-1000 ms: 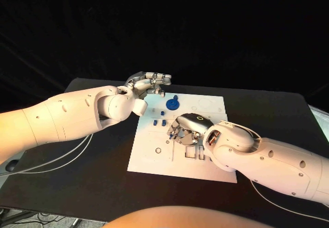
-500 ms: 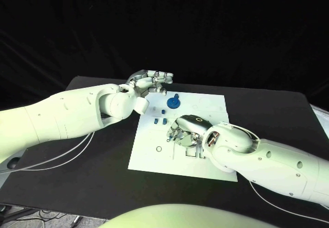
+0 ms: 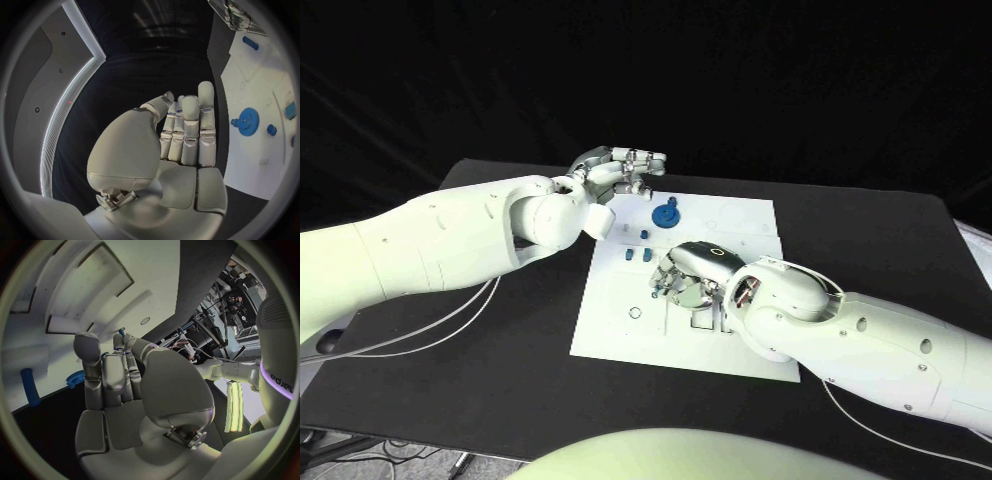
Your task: Assemble the parts on the task board
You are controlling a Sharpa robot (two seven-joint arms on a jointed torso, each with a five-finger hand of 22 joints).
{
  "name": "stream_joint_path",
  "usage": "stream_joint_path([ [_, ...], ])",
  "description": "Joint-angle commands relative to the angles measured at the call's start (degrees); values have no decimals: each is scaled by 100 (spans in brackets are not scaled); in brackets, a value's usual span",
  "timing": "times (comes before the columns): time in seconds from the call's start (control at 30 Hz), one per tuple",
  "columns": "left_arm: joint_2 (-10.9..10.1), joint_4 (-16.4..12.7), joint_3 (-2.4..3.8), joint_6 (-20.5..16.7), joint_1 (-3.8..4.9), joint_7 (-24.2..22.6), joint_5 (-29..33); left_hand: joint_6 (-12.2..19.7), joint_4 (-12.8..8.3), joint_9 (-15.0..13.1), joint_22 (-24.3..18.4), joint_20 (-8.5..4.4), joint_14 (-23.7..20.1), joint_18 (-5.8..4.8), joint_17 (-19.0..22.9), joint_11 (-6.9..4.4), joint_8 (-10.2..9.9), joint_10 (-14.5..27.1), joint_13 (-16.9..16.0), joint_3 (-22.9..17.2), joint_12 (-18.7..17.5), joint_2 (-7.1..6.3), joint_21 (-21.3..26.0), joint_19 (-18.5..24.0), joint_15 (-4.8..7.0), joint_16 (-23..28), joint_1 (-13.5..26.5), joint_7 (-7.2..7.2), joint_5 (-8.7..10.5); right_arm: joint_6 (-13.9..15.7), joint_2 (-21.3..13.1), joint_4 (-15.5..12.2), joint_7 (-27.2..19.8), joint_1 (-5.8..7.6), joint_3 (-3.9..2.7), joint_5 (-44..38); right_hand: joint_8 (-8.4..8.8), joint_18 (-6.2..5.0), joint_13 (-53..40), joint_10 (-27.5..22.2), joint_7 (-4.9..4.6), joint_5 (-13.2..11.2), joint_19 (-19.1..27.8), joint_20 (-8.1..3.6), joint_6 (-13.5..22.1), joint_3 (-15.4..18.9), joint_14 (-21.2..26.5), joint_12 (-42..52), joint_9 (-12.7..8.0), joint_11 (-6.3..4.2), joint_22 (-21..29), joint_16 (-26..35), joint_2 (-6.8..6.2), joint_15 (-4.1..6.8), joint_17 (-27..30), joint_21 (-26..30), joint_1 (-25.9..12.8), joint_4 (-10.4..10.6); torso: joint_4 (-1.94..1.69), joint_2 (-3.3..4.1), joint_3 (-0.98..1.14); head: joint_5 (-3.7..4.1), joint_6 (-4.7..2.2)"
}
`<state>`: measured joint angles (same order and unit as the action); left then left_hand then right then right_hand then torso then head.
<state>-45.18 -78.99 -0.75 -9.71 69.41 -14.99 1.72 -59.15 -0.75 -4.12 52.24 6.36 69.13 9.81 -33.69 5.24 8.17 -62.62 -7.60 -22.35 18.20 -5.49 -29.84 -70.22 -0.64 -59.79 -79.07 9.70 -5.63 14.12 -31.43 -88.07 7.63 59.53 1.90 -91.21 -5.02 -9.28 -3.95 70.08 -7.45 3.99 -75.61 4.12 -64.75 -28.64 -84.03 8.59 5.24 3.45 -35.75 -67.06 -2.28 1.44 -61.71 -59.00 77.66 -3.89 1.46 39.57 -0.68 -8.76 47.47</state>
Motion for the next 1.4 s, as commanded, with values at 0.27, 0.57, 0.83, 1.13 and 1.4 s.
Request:
stream_joint_path([
  [0.27,15,-1,3,82,2,-14,-15,43,-10,7,-9,-5,50,59,3,15,30,44,-9,38,18,50,34,-48,-1,-37,2,3,29,-147,56,58,-36,-42,15,-75,-10,58,4,-25,-21,25,-17,7,2,-25,-251,-39,10,6,-16,-45,31,9,0,-42,-46,-11,1,2,1,-2,15],
  [0.57,18,5,3,94,2,0,-15,43,-10,7,-9,-5,50,59,3,15,30,44,-9,38,18,50,34,-48,-1,-37,2,3,29,-177,63,40,-56,-51,18,-78,-10,58,4,-25,-21,25,-17,7,2,-25,-251,-39,10,6,-16,-45,31,9,0,-42,-46,-11,4,1,5,-11,34],
  [0.83,19,11,3,99,3,4,-15,54,-13,8,-12,-4,49,59,3,18,31,58,-10,42,24,52,37,-51,-3,-41,0,6,27,-202,64,36,-40,-55,18,-82,-11,57,3,-21,-21,28,-14,7,-1,-29,-250,-39,12,6,-19,-46,35,8,4,-47,-47,-13,4,-1,0,-10,39],
  [1.13,22,7,3,106,3,14,-15,54,-13,8,-12,-4,49,59,3,18,31,58,-10,42,24,52,37,-51,-3,-41,0,6,27,-239,116,91,187,-56,24,-174,154,65,27,-287,-153,31,49,57,350,17,-237,-181,-63,114,-44,-106,-106,-78,5,-96,-222,5,5,1,1,-3,43],
  [1.4,20,9,3,122,3,32,-19,67,-11,10,-15,-2,44,58,14,24,33,75,-11,51,32,50,41,-53,-6,-40,7,12,28,41,104,101,270,-56,27,-226,149,33,24,-913,-232,56,198,170,1101,93,-169,-312,-152,261,60,-95,-305,-193,106,-70,-339,-3,2,-3,1,0,43],
])
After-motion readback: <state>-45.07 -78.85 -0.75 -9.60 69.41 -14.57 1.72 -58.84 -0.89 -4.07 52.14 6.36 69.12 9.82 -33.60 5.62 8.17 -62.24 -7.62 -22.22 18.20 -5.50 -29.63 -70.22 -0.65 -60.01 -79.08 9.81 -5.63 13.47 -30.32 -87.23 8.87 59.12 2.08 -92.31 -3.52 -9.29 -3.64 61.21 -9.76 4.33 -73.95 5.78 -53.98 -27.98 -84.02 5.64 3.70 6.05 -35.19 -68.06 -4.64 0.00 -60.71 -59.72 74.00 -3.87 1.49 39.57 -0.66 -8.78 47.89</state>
